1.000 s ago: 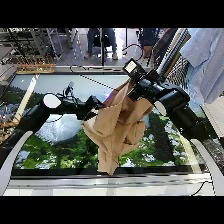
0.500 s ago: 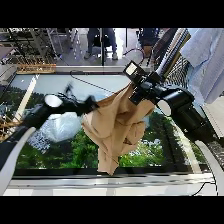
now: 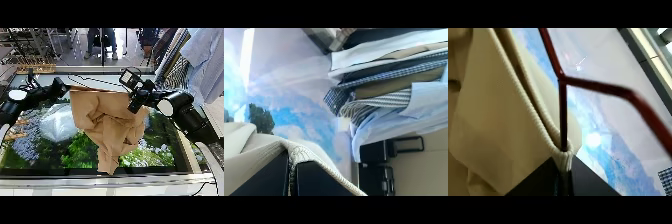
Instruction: Fold the clothes and pants, and hang the long-sleeved shirts on hangers.
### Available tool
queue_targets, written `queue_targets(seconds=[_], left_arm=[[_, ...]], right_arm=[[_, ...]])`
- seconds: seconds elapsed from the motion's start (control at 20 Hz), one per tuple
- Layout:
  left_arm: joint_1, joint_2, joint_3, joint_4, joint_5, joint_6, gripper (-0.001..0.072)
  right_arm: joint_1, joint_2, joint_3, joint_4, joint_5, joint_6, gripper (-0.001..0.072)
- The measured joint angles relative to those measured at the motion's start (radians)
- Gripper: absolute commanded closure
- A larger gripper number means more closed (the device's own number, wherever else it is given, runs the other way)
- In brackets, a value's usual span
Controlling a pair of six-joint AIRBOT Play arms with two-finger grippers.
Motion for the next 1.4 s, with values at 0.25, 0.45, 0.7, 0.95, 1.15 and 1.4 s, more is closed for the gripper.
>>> queue_targets(seconds=[0.25, 0.45, 0.7, 0.95, 1.15, 1.4], left_arm=[[0.02, 0.001, 0.013, -0.071, -0.017, 0.116, 0.0693], [0.024, 0.001, 0.058, -0.088, -0.086, 0.183, 0.0693], [0.008, 0.001, 0.089, -0.083, -0.193, 0.237, 0.0693], [-0.061, 0.002, 0.113, -0.044, -0.296, 0.267, 0.0694], [-0.143, 0.002, 0.196, 0.056, -0.338, 0.234, 0.0692], [-0.198, 0.01, 0.304, 0.146, -0.41, 0.142, 0.0323]], right_arm=[[0.0, -0.02, 0.0, -0.03, 0.085, -0.08, 0.0689], [0.0, -0.063, -0.001, -0.076, 0.116, -0.117, 0.0689], [0.003, -0.135, 0.0, -0.135, 0.112, -0.13, 0.0689], [0.02, -0.244, -0.001, -0.182, 0.061, -0.083, 0.0689], [0.037, -0.29, 0.014, -0.187, -0.014, 0.077, 0.0688], [0.042, -0.232, 0.103, -0.126, 0.012, 0.204, 0.0688]])
